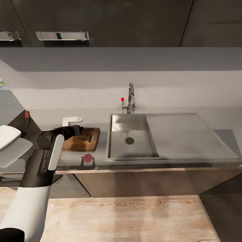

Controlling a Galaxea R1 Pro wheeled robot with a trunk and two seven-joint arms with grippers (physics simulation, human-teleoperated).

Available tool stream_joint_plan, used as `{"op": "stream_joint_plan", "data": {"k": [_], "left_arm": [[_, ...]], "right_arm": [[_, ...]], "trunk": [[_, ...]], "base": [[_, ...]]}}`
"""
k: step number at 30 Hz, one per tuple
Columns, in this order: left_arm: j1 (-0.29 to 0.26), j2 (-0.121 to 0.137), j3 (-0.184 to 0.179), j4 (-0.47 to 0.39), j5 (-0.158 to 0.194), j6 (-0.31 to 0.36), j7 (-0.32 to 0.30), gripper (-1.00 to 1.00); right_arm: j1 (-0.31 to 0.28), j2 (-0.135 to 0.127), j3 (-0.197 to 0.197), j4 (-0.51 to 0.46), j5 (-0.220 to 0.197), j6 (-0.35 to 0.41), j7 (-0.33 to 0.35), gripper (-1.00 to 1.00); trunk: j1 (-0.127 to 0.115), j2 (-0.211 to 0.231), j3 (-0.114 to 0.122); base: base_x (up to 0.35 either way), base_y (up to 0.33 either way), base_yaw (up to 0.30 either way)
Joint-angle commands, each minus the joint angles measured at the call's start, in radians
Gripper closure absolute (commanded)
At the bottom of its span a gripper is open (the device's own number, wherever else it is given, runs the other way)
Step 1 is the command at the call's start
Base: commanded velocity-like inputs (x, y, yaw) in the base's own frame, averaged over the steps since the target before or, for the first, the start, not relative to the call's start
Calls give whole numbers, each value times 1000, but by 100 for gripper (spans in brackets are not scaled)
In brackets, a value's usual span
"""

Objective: In the kitchen, take the Vidalia onion out of the sink, dice it on the chopping board with the paring knife, put the diced onion into the bowl on the countertop, then place both the paring knife and the chopping board into the sink.

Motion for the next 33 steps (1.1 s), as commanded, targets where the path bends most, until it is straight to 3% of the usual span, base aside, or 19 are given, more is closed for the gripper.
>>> {"op": "stream_joint_plan", "data": {"k": [1, 33], "left_arm": [[-1, 1, -2, -1, 11, 3, 9, 100], [0, 2, -2, 5, 11, 2, 9, 100]], "right_arm": [[-1, 1, -6, 1, 11, -2, -5, -100], [-1, 3, -3, -1, 22, -5, 1, -100]], "trunk": [[1, -2, -2], [1, -2, -2]], "base": [[0, 10, 0], [37, 36, 0]]}}
